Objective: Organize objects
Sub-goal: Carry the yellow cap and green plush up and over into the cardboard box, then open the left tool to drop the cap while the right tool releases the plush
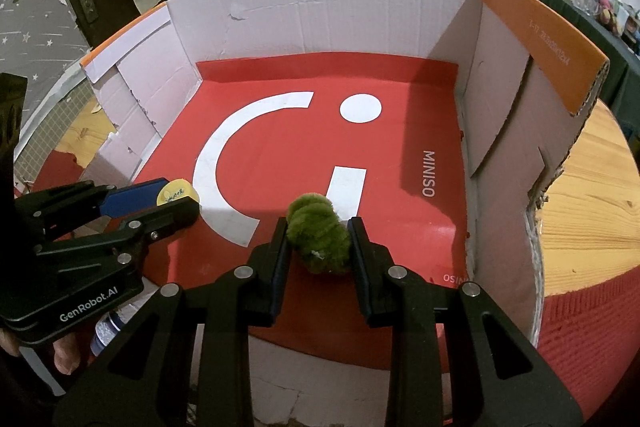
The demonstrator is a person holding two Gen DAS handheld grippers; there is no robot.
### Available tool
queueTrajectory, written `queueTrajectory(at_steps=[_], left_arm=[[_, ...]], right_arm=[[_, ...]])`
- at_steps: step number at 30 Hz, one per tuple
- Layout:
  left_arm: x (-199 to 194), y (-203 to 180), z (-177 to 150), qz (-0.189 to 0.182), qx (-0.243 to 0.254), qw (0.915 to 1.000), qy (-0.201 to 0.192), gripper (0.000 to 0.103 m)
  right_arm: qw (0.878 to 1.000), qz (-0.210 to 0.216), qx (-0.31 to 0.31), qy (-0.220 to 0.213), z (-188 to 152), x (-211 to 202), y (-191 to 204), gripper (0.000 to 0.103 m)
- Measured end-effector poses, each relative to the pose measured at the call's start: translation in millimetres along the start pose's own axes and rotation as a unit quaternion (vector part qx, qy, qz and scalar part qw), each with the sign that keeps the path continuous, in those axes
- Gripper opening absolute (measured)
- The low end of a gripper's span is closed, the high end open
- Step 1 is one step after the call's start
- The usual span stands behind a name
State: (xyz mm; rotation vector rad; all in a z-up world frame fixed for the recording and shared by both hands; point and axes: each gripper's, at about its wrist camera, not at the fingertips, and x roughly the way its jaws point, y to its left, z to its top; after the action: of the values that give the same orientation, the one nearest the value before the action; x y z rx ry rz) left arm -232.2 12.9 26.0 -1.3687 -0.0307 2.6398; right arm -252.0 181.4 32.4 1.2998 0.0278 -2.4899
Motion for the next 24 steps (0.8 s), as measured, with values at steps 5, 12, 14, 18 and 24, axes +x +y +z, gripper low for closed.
queueTrajectory(at_steps=[5,12,14,18,24], left_arm=[[0,0,0,0.001,0.001,1.0,-0.001,0.032],[1,-1,1,0.004,0.004,1.0,-0.002,0.032],[1,-1,1,0.005,0.004,1.0,-0.002,0.032],[-1,0,2,0.008,0.004,0.9999,-0.004,0.033],[-10,-1,2,0.022,0.007,0.9995,-0.021,0.042]], right_arm=[[1.0,-0.001,-0.002,0.0,0,0,1,0.027],[1.0,-0.001,-0.002,0.0,-1,-1,1,0.027],[1.0,-0.001,-0.001,0.0,0,-2,0,0.028],[1.0,-0.003,-0.002,0.0,1,-1,2,0.03],[1.0,-0.001,-0.009,-0.011,2,-7,6,0.058]])
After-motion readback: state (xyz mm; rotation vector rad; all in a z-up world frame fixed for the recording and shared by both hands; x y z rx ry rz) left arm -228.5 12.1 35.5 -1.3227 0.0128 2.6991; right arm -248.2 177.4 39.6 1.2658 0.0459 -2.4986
